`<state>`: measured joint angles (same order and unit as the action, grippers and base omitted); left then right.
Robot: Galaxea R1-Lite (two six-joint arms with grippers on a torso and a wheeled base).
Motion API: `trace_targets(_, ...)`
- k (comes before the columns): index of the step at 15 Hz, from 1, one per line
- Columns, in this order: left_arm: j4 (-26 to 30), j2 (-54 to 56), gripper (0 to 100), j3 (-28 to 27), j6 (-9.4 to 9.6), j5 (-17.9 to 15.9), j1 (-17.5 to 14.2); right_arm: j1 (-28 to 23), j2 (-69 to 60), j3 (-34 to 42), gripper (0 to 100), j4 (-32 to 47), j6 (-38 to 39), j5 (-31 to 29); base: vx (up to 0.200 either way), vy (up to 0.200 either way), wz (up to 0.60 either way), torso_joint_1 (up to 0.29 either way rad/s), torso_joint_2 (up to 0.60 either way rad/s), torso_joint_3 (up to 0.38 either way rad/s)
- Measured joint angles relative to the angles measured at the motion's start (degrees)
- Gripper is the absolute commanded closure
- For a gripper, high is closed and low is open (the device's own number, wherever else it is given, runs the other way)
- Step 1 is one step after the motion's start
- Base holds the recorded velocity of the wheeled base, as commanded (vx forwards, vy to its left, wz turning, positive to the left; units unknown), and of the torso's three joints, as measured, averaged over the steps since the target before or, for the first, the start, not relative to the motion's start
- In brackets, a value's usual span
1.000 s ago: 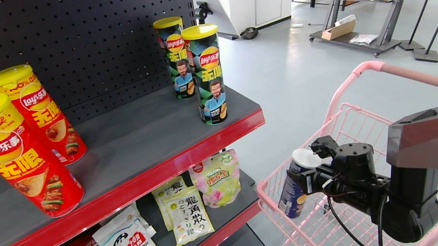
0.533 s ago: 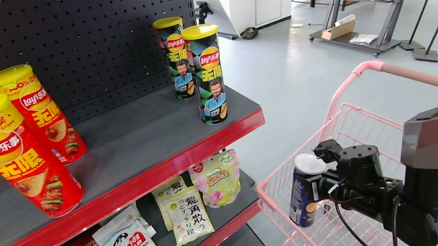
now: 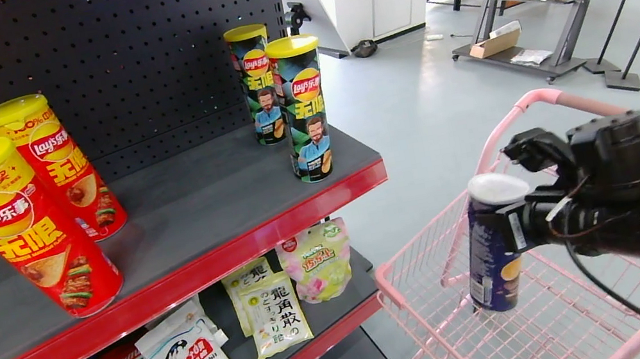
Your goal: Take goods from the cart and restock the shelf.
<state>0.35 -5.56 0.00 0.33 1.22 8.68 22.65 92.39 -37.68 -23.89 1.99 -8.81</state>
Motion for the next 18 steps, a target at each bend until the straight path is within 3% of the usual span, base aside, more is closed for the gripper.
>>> trace_targets(3,-0.02,0.0,0,0.0,-0.06,0.0,0.0,-0.16,-14.75,-3.85,100,17.19,-1.66,-1.22,0.0,0.0,0.0,0.0,0.0,0.0)
trace_targets(5,0.0,0.0,0,0.0,-0.06,-0.02,0.02,-1.6,-22.3,-4.62,100,24.1,-3.32,-1.67,0.0,0.0,0.0,0.0,0.0,0.0)
trace_targets(11,0.0,0.0,0,0.0,-0.09,-0.02,0.02,-5.32,-29.46,-7.22,100,24.43,-8.34,-1.23,0.0,0.0,0.0,0.0,0.0,0.0)
trace_targets(18,0.0,0.0,0,0.0,-0.09,0.0,0.0,-7.55,-34.43,-3.3,100,24.89,-9.68,-1.15,0.0,0.0,0.0,0.058,-0.15,-0.092)
